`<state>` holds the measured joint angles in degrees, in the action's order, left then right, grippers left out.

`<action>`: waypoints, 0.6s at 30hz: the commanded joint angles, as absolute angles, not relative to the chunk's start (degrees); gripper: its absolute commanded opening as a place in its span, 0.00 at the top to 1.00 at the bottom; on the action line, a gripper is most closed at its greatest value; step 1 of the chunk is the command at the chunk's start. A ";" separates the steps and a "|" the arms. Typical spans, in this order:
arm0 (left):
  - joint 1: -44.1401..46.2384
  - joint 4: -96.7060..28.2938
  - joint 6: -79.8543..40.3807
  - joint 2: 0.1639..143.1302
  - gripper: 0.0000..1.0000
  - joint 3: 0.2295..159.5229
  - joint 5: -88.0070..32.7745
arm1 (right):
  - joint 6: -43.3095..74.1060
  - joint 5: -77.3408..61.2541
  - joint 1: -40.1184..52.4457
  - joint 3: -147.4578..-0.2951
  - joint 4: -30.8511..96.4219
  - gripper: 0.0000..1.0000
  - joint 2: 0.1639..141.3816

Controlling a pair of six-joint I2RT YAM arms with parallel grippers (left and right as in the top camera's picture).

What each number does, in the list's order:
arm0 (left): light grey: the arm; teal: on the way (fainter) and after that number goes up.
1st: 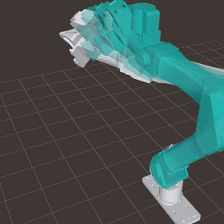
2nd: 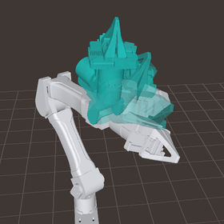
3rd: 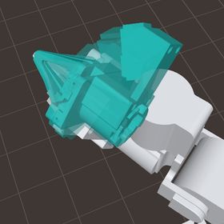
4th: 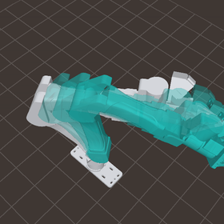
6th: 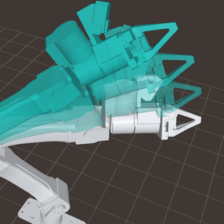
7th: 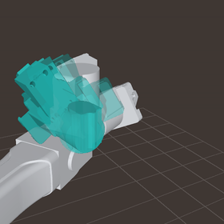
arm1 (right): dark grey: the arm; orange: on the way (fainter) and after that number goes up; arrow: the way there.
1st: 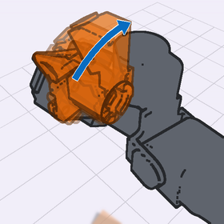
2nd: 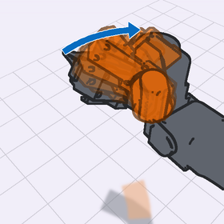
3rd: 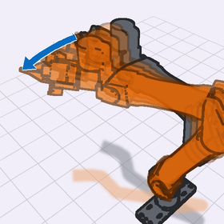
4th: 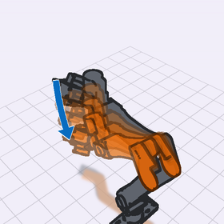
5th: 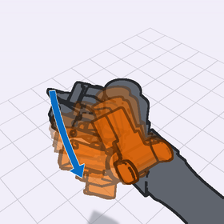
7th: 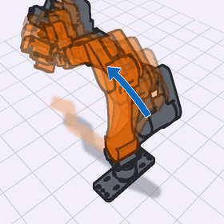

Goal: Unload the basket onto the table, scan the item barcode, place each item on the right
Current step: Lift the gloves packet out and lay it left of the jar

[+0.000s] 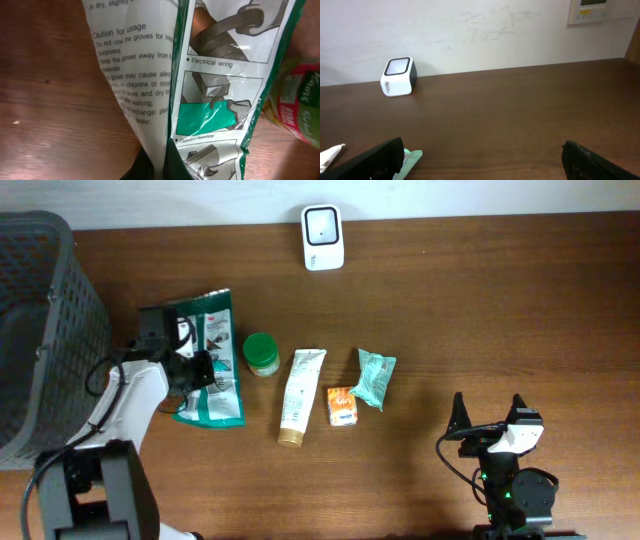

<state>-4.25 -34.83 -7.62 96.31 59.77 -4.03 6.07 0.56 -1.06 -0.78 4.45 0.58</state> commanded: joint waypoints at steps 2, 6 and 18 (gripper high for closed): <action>2.02 -34.26 -8.36 96.97 1.00 59.33 -5.15 | 6.42 0.47 -0.71 -0.32 4.56 0.02 0.25; 8.29 -33.26 -14.76 96.97 0.97 59.33 -5.10 | 6.42 0.47 -0.71 -0.32 4.58 0.02 0.25; 2.81 -44.18 -6.42 88.53 0.01 75.16 -5.08 | 6.42 0.47 -0.71 -0.32 4.56 0.02 0.25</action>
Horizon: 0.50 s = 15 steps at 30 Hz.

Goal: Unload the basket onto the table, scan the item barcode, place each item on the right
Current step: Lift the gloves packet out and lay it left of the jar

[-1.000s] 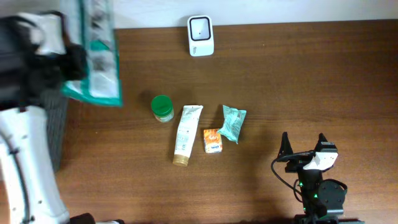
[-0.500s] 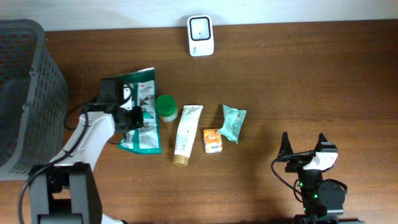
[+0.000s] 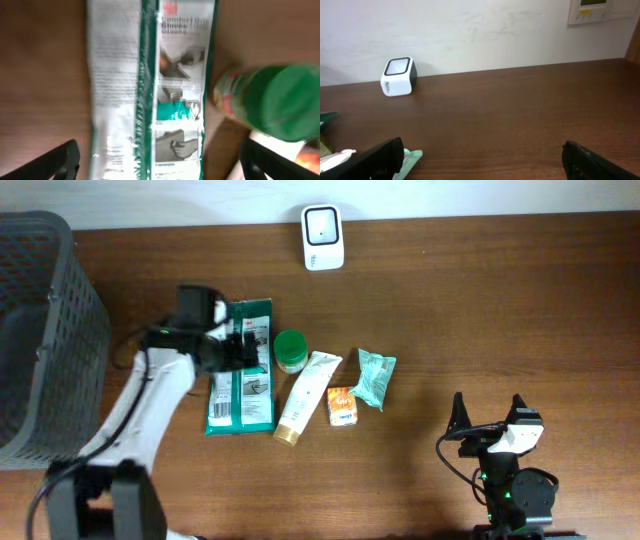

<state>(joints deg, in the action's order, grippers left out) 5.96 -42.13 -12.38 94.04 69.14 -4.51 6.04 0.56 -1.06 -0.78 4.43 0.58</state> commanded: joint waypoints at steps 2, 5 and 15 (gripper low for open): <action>-1.91 -44.66 -0.60 85.91 0.01 78.00 -4.64 | 6.42 0.47 -0.71 -0.32 4.56 0.02 0.25; -8.84 -44.42 7.46 85.21 0.01 78.15 -4.54 | 6.42 0.47 -0.71 -0.32 4.56 0.02 0.25; -12.73 -44.23 8.73 83.92 0.01 85.38 0.51 | 6.42 0.47 -0.71 -0.32 4.58 0.02 0.25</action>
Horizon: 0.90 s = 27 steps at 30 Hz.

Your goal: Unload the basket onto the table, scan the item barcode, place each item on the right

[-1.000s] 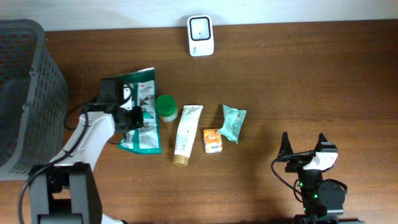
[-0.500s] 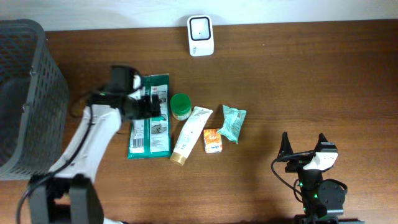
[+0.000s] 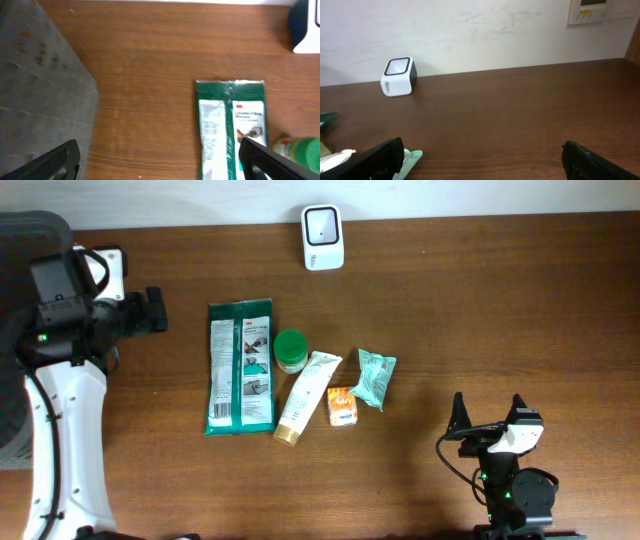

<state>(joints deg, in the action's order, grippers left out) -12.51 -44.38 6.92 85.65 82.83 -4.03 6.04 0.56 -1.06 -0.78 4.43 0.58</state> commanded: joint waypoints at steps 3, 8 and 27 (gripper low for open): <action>-12.82 -44.27 8.73 84.60 0.01 85.38 7.70 | 6.42 0.47 -0.71 -0.32 4.56 0.02 0.25; -12.93 -43.83 12.80 85.27 0.01 85.38 10.59 | 6.42 0.47 -0.71 -0.32 4.58 0.02 0.25; -5.13 -43.20 12.73 81.08 0.01 85.41 -4.12 | 6.42 0.47 -0.71 -0.32 4.56 0.02 0.25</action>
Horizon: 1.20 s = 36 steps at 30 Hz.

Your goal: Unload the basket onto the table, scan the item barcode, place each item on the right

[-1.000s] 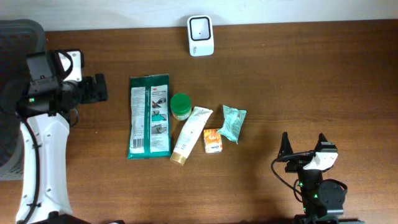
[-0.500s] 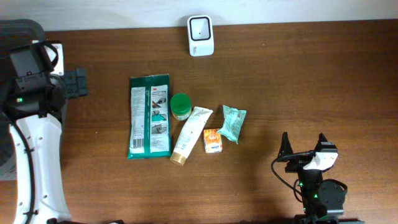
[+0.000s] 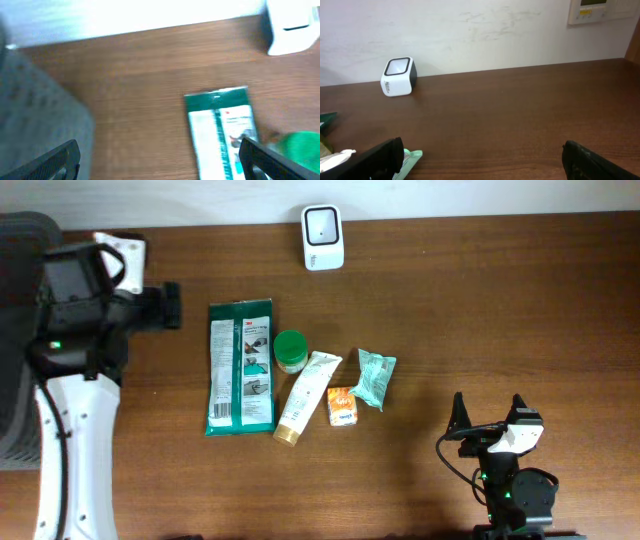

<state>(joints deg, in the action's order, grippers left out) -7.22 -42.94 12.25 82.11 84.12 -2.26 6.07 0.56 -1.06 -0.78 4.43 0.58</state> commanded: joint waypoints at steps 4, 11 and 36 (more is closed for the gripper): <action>-4.12 -45.39 12.75 81.08 0.01 85.41 -4.12 | 6.42 0.47 -0.71 -0.32 4.58 0.02 0.25; -4.12 -45.78 12.75 81.08 0.01 85.41 -4.12 | 6.42 0.47 -0.71 -0.32 4.58 0.02 0.25; -4.12 -45.78 12.75 81.08 0.01 85.41 -4.12 | 5.78 5.13 -0.75 -0.32 4.10 0.02 0.25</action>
